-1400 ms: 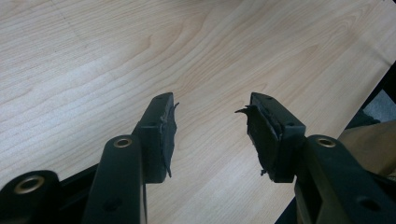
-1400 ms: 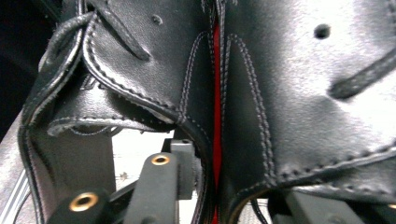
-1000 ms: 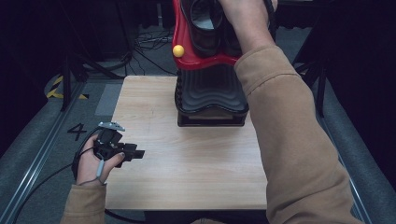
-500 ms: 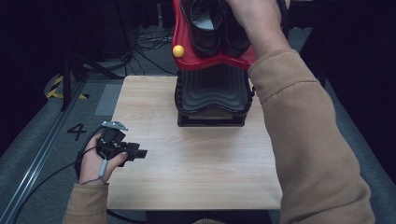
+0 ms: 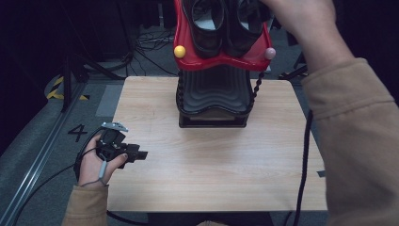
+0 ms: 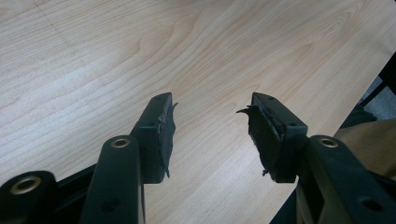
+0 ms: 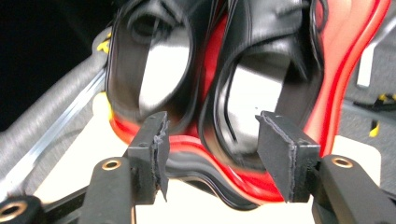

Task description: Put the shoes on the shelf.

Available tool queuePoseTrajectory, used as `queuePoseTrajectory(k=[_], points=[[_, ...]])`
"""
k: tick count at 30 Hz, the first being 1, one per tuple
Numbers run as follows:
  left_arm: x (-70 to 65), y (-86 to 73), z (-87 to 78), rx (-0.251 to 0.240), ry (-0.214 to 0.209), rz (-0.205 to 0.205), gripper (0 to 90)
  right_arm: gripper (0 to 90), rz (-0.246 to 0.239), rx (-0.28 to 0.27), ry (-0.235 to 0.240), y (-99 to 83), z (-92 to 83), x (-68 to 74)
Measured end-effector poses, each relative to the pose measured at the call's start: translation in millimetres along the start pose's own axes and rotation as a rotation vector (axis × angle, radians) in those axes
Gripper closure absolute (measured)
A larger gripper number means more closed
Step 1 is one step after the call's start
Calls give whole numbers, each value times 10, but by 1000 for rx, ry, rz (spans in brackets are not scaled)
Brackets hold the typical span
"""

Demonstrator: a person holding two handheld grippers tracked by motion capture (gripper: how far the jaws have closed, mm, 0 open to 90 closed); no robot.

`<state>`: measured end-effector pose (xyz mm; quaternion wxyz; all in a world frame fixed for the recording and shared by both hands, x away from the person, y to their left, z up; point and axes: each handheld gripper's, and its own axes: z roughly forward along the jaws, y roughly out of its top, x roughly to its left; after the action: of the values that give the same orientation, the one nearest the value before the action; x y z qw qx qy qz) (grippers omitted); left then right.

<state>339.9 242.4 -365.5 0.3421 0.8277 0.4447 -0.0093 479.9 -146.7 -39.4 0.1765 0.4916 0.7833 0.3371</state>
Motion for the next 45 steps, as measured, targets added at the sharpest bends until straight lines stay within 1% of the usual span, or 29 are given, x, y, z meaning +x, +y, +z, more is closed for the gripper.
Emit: queuePoseTrajectory(k=[1, 2, 4, 7, 9, 11, 13, 15, 17, 18, 19, 20, 21, 24, 25, 26, 27, 28, 29, 30, 32, 34, 37, 39, 40, 41, 42, 44, 45], points=[[2, -1, 1, 2, -4, -2, 509, 439, -16, 0, 3, -41, -33, -6], [4, -3, -1, 3, -5, -5, 506, 435, -40, 1, 18, -119, -86, -21], [13, -11, -10, 5, -4, -11, 504, 433, -70, 14, 45, -278, -161, -59], [17, -22, -16, 8, -3, -17, 500, 430, -100, 23, 59, -475, -219, -126], [17, -31, -22, 10, 0, -22, 499, 428, -115, 25, 84, -618, -247, -198], [15, -31, -21, 14, 2, -18, 498, 419, -135, 34, 93, -750, -261, -253], [10, -24, -10, 16, 4, -21, 497, 409, -170, 32, 87, -857, -258, -289], [10, -18, 0, 21, 3, -22, 495, 405, -191, 42, 89, -957, -247, -329], [13, -21, 5, 23, 4, -24, 495, 405, -199, 53, 110, -1052, -225, -378], [13, -21, 5, 23, 4, -24, 495, 405, -199, 53, 110, -1052, -225, -378], [21, -26, -1, 23, 9, -23, 495, 405, -200, 69, 121, -1169, -184, -439], [21, -26, -1, 23, 9, -23, 496, 405, -200, 69, 121, -1169, -184, -439], [25, -32, -8, 21, 11, -28, 496, 405, -198, 76, 127, -1210, -164, -458], [26, -37, -7, 19, 22, -28, 497, 403, -190, 92, 148, -1456, -29, -582], [26, -37, -7, 19, 22, -28, 499, 403, -190, 92, 148, -1456, -29, -582], [23, -39, 1, 17, 29, -31, 500, 400, -187, 91, 158, -1504, -4, -602], [17, -45, 16, 21, 31, -31, 500, 396, -185, 102, 183, -1632, 82, -653], [17, -45, 16, 21, 31, -31, 500, 396, -185, 102, 183, -1632, 82, -653], [9, -55, 29, 21, 36, -34, 500, 396, -182, 117, 185, -1693, 122, -668], [5, -62, 34, 22, 40, -37, 502, 394, -188, 125, 186, -1789, 196, -702], [-7, -76, 44, 22, 46, -40, 504, 393, -195, 130, 184, -1890, 274, -739], [-18, -88, 52, 26, 53, -36, 504, 393, -198, 136, 195, -1990, 353, -768], [-50, -115, 72, 31, 57, -40, 504, 392, -198, 147, 227, -2165, 507, -813], [-70, -132, 78, 34, 61, -41, 504, 391, -197, 153, 233, -2236, 570, -831], [-70, -132, 78, 34, 61, -41, 504, 390, -197, 158, 234, -2305, 631, -845], [-78, -138, 78, 34, 62, -43, 504, 390, -197, 158, 234, -2305, 631, -845], [-89, -147, 77, 33, 64, -44, 504, 385, -191, 177, 241, -2390, 717, -869], [-98, -153, 75, 32, 70, -41, 504, 386, -199, 180, 246, -2453, 788, -893], [-101, -157, 74, 32, 71, -44, 504, 387, -198, 180, 256, -2484, 823, -905]])
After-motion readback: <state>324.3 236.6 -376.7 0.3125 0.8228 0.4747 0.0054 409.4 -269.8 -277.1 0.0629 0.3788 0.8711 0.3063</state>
